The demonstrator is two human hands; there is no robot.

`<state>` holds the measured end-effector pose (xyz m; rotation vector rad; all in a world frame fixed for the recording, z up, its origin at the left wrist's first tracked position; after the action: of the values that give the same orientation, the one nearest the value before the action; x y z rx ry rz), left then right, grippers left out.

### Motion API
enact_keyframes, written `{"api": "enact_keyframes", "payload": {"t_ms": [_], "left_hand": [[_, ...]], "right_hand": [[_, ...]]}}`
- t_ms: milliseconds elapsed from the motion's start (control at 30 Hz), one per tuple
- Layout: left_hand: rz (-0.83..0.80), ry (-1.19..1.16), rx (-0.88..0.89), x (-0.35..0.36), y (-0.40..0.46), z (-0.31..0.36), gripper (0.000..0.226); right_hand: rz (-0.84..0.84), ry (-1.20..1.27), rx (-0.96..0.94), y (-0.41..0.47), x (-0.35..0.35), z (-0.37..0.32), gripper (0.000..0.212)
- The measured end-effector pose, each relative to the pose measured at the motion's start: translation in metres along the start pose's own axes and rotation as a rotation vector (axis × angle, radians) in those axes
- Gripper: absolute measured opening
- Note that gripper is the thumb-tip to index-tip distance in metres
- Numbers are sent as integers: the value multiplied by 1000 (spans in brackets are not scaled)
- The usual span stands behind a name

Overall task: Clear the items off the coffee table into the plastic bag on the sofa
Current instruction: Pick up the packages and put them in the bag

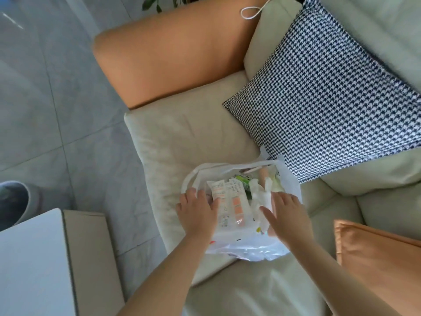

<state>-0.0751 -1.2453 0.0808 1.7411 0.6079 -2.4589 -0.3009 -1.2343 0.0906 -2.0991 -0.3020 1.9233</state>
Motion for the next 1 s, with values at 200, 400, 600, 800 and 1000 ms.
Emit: {"api": "enact_keyframes", "payload": {"t_ms": [200,400,600,800,1000], "left_hand": [[-270,-487,-281,17,37,-21,94],[-230,-727,-365,21,45,-4,61],[-62,-729,-244,-49,39,-1,24],[183,-948,-260,-114,44,-17,26],[170,-938,-285,-103,18,-36,22]], "right_hand": [[76,265,168,4,-2,16,76],[-92,716,312,5,11,21,90],[-8,841,386,-1,-35,33,62],[217,695,355,-10,-75,45,46],[165,541,229,-23,-71,18,46]]}}
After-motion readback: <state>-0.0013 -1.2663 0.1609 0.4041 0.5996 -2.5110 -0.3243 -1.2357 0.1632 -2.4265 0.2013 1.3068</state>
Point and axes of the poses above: each hand's wrist, its own y-axis towards the middle knuckle, its own x-axis out of the palm, z = x × y, the point moved 6 cm from there along y, towards the middle knuckle, and after that the axes turned 4 degrees about -y, right-handed, at the moved point
